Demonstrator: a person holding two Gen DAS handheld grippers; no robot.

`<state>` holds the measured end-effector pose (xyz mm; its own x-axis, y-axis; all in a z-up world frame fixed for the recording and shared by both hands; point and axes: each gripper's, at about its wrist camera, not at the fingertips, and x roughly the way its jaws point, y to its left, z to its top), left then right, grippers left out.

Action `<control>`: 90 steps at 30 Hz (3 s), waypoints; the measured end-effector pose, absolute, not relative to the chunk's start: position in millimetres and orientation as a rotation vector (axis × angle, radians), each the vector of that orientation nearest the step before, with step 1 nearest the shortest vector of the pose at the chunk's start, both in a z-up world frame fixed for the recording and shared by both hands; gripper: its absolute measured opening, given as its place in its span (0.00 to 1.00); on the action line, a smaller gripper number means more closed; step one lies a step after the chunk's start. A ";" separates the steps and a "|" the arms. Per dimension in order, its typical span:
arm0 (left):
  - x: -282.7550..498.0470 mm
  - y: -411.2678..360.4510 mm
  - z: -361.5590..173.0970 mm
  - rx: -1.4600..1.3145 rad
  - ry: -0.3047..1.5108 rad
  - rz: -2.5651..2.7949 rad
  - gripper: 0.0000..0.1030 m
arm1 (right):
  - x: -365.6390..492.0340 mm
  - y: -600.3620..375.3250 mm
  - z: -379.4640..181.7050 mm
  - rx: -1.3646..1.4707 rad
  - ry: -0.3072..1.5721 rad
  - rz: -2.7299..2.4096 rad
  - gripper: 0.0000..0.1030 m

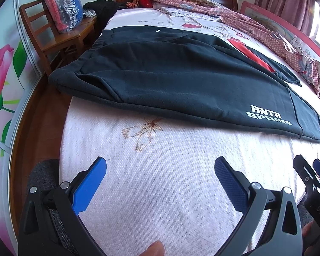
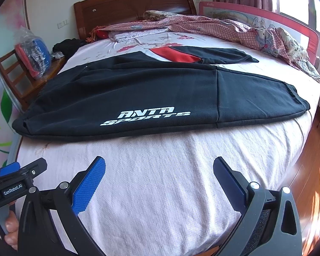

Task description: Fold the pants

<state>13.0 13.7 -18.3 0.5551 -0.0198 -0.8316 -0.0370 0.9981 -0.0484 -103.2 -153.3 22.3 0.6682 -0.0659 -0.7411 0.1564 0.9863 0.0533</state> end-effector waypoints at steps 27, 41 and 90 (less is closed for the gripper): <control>95.0 139.5 -69.6 -1.364 0.971 -0.207 0.98 | -99.0 -151.5 13.8 0.114 0.871 -0.125 0.97; 110.3 135.5 -70.5 -1.304 0.994 0.086 0.09 | -97.3 -148.9 14.8 0.102 0.873 -0.106 0.97; 11.2 137.5 2.5 -1.117 0.924 -0.223 0.08 | -81.3 -305.0 13.7 1.087 0.963 0.214 0.05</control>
